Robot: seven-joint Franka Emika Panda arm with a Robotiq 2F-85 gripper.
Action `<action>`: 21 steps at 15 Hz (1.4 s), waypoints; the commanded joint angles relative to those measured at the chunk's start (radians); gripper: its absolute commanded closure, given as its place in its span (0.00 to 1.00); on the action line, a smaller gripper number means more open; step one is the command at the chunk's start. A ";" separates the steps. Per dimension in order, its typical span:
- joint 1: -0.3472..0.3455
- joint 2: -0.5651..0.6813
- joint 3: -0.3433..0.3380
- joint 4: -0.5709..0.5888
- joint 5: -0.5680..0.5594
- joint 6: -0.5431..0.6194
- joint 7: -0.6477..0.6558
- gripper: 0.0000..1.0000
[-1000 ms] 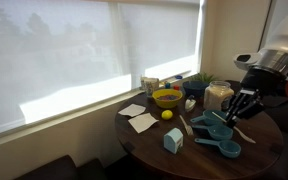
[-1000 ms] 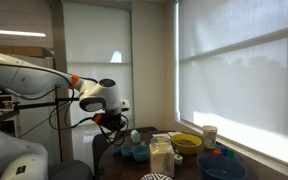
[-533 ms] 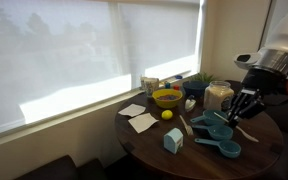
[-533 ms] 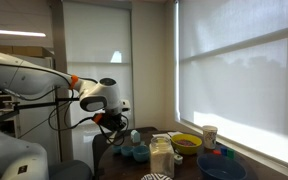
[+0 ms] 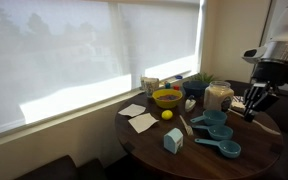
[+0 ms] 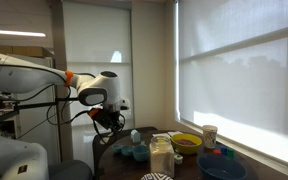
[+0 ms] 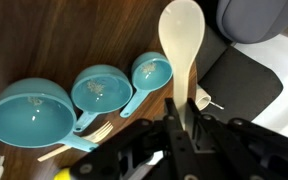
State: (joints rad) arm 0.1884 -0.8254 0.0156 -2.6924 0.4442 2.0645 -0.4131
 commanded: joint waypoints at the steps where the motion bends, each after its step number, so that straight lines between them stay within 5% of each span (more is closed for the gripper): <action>1: -0.046 -0.053 -0.015 -0.005 -0.104 -0.099 0.125 0.97; 12: -0.270 -0.012 -0.072 -0.063 -0.235 -0.077 0.385 0.97; 21: -0.299 0.168 -0.045 -0.065 -0.228 0.101 0.533 0.97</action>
State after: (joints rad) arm -0.1035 -0.7366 -0.0507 -2.7590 0.2287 2.1021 0.0605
